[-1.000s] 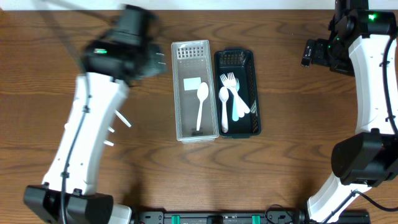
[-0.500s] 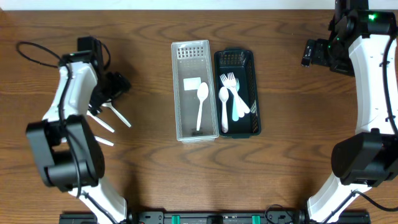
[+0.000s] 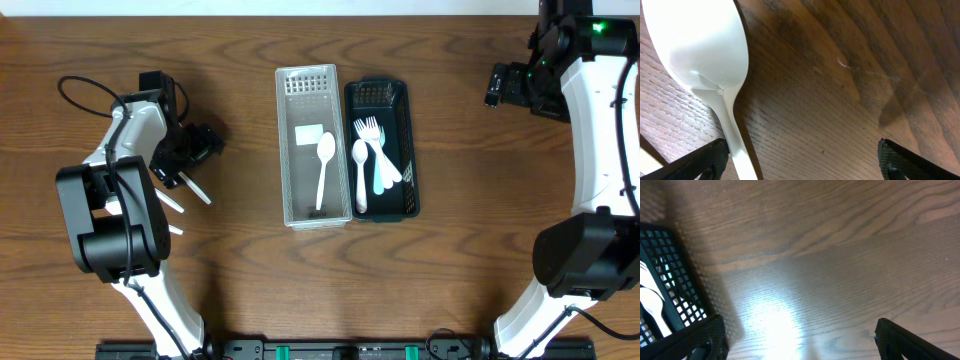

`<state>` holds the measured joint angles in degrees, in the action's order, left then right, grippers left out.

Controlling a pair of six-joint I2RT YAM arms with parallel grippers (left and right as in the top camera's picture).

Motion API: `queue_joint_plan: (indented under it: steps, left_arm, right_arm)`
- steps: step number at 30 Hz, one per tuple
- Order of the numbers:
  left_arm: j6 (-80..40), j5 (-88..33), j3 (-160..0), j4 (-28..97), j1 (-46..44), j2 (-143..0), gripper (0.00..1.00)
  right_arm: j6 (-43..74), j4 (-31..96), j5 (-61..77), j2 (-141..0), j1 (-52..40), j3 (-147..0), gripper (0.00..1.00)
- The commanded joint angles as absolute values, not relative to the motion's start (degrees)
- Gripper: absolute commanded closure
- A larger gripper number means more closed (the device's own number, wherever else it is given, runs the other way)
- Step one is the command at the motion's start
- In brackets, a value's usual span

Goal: Pack container
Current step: 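Move the left gripper to the second white spoon and grasp it, then lift the second spoon with the left gripper toward the white basket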

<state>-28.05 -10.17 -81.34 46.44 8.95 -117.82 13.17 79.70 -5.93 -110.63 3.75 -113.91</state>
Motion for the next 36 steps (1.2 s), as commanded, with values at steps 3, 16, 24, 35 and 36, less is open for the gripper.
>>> queue_joint_plan:
  steps: [3, 16, 24, 35, 36]
  left_arm:
    - [-27.07, -10.50, -81.10, 46.46, 9.37, -118.78, 0.03]
    - [-31.11, -5.21, -81.10, 49.19, 9.37, -118.83, 0.03]
    - [-31.55, -4.84, -81.10, 48.49, 9.26, -120.09, 0.03]
    - [-31.57, -4.97, -81.10, 47.94, 9.26, -122.06, 0.06]
    - [-31.57, -5.15, -81.10, 48.10, 9.26, -122.06, 0.11]
  right_arm:
    - [12.73, 79.75, -5.76, -111.02, 3.68, -113.65, 0.01]
    - [12.73, 79.81, -5.76, -111.02, 3.68, -113.65, 0.01]
    - [12.75, 80.03, -5.76, -111.02, 3.68, -113.65, 0.01]
    - [12.73, 80.18, -5.76, -111.02, 3.68, -113.65, 0.01]
    - [12.75, 80.18, -5.76, -111.02, 3.68, -113.65, 0.01]
